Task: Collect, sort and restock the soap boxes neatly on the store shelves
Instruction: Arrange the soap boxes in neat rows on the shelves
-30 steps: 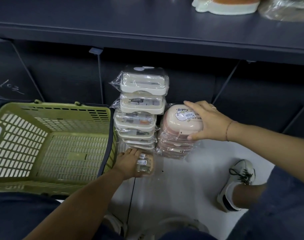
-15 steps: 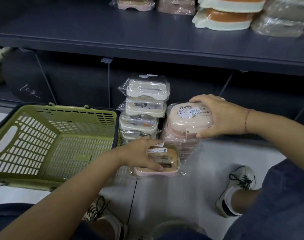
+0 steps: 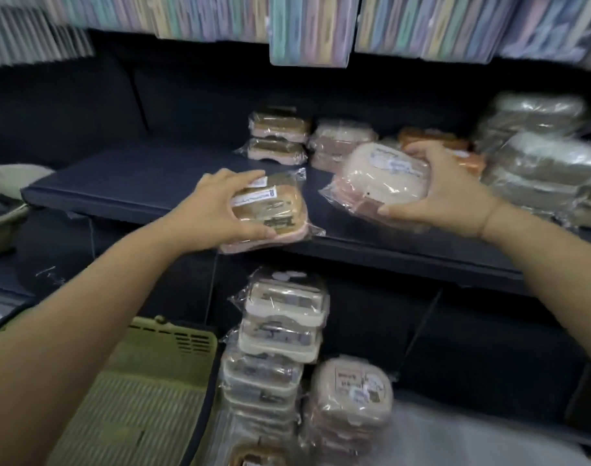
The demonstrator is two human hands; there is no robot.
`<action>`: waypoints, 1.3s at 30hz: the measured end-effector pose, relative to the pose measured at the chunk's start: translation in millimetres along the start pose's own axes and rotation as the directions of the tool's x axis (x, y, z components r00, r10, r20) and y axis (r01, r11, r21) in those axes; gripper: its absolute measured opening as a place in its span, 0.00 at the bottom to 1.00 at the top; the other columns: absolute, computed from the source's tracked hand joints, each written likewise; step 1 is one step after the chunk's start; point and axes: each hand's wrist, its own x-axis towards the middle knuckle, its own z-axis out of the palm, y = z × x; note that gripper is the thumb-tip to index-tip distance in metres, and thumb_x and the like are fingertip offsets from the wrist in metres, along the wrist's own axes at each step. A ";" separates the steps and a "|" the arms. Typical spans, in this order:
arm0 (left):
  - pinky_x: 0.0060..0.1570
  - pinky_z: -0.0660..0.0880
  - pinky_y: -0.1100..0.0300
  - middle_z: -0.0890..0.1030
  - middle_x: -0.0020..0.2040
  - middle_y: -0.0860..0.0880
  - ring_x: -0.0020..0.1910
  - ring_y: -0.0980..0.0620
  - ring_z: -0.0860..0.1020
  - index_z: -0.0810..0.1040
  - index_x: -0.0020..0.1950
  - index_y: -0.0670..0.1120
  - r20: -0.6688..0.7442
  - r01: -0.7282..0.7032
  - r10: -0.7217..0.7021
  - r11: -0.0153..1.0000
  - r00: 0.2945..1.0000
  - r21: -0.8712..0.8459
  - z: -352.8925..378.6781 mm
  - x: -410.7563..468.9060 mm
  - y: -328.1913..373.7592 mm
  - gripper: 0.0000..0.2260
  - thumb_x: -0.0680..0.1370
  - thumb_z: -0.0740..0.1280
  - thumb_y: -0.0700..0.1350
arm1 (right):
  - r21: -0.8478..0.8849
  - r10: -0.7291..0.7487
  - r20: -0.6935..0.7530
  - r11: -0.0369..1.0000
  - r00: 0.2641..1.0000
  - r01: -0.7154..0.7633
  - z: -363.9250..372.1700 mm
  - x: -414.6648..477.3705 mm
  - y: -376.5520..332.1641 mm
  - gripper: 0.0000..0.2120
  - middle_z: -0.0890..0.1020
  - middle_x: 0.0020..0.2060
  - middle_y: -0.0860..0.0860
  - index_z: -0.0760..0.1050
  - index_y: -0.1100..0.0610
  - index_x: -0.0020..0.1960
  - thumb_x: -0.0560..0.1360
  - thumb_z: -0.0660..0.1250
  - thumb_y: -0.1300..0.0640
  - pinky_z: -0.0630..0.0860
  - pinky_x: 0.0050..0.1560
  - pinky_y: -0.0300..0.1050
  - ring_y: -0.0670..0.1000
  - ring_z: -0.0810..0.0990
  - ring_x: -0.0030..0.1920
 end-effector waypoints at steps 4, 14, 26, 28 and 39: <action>0.70 0.62 0.52 0.68 0.61 0.57 0.66 0.53 0.62 0.65 0.75 0.59 -0.009 0.051 -0.051 0.998 0.999 -0.028 9.1 36.4 -24.7 0.42 0.63 0.76 0.65 | -0.143 0.038 0.030 0.989 0.999 -0.033 37.9 77.4 -11.2 0.47 0.67 0.67 0.57 0.61 0.53 0.73 0.61 0.79 0.42 0.66 0.65 0.46 0.57 0.70 0.65; 0.70 0.64 0.55 0.63 0.65 0.54 0.67 0.54 0.65 0.66 0.73 0.54 -0.235 0.119 -0.171 0.968 0.957 -0.220 22.0 56.6 -78.8 0.43 0.61 0.72 0.69 | -0.454 0.107 0.179 0.891 0.978 -0.014 93.8 146.6 10.8 0.36 0.63 0.75 0.56 0.61 0.48 0.76 0.72 0.70 0.42 0.66 0.69 0.51 0.59 0.66 0.71; 0.64 0.68 0.47 0.68 0.75 0.52 0.70 0.42 0.70 0.48 0.80 0.59 -0.171 0.215 -0.204 0.976 0.964 0.046 27.7 57.4 -74.1 0.43 0.69 0.60 0.72 | -0.154 -0.099 0.031 0.983 0.995 0.103 102.6 112.3 -28.5 0.33 0.58 0.76 0.52 0.55 0.51 0.78 0.77 0.64 0.50 0.57 0.73 0.47 0.55 0.60 0.75; 0.64 0.68 0.48 0.69 0.75 0.50 0.69 0.41 0.70 0.45 0.80 0.57 -0.151 0.220 -0.208 0.973 0.966 0.066 27.2 57.8 -73.3 0.44 0.71 0.60 0.71 | -0.090 -0.196 0.120 0.974 0.973 0.208 114.3 105.0 -50.0 0.35 0.58 0.76 0.51 0.54 0.49 0.78 0.77 0.63 0.41 0.57 0.73 0.48 0.53 0.59 0.75; 0.77 0.44 0.50 0.51 0.81 0.47 0.79 0.49 0.48 0.53 0.80 0.51 0.017 0.247 -0.274 0.891 0.962 0.381 31.9 67.4 -77.1 0.51 0.63 0.37 0.77 | -0.462 -0.070 0.164 0.876 0.984 0.139 162.0 182.5 -67.7 0.34 0.65 0.72 0.56 0.60 0.51 0.76 0.76 0.64 0.38 0.64 0.67 0.51 0.60 0.66 0.70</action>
